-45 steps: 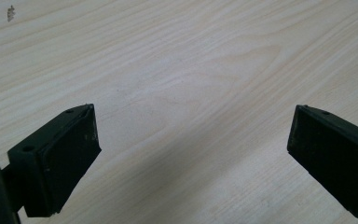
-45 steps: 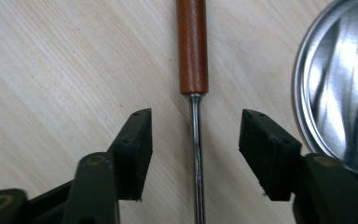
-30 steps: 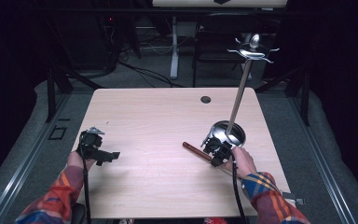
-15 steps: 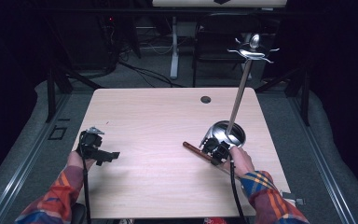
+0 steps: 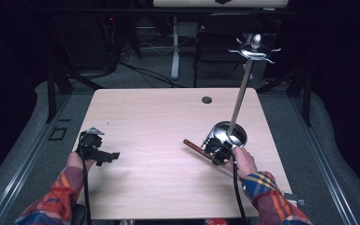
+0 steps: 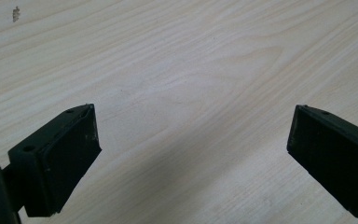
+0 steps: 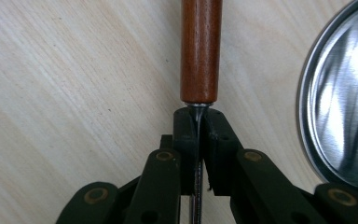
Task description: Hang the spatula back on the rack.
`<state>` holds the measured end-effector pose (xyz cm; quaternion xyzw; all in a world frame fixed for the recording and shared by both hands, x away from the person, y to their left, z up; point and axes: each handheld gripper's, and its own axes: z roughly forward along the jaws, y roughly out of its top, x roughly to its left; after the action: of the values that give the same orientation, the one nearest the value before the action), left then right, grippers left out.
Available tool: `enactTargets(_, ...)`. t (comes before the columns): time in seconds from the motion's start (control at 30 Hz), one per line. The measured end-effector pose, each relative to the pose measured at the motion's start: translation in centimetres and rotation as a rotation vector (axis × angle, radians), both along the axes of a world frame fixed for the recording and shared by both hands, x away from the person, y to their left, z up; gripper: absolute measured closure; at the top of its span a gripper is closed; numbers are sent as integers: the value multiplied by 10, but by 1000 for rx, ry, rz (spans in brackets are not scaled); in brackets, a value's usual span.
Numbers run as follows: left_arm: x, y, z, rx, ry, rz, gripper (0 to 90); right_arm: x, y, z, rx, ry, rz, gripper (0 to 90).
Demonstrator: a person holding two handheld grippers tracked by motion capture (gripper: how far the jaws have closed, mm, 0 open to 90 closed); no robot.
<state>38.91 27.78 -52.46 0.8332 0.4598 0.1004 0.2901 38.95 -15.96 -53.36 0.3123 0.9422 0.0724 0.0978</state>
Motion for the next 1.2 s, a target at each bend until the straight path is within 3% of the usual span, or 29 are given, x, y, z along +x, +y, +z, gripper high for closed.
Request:
enactTargets(0.1, 0, 0, 0, 1, 0, -1, 20, -2, -1, 6, 1, -10, 7, 844)
enactTargets(0.37, 0, 0, 0, -2, 0, 1, 20, -12, -11, 22, 76, -54, -16, 843)
enactTargets(0.4, 0, 0, 1, -4, -2, 1, 20, -14, -12, 26, 59, -55, -3, 843)
enactTargets(0.63, 0, -1, 0, -3, -1, 3, 20, -22, -23, 38, 119, -85, -18, 845)
enactTargets(0.67, 0, -1, 0, -4, 1, 2, 20, -23, -24, 39, 148, -90, -31, 845)
enactTargets(0.8, 0, 0, 0, -5, 0, 3, 20, -26, -32, 50, 163, -101, -30, 846)
enactTargets(0.83, 0, 0, 0, -4, 0, 2, 20, -27, -32, 51, 184, -108, -38, 846)
enactTargets(1.2, 0, 1, 0, -3, 3, 7, 20, -32, -43, 63, 233, -143, -36, 846)
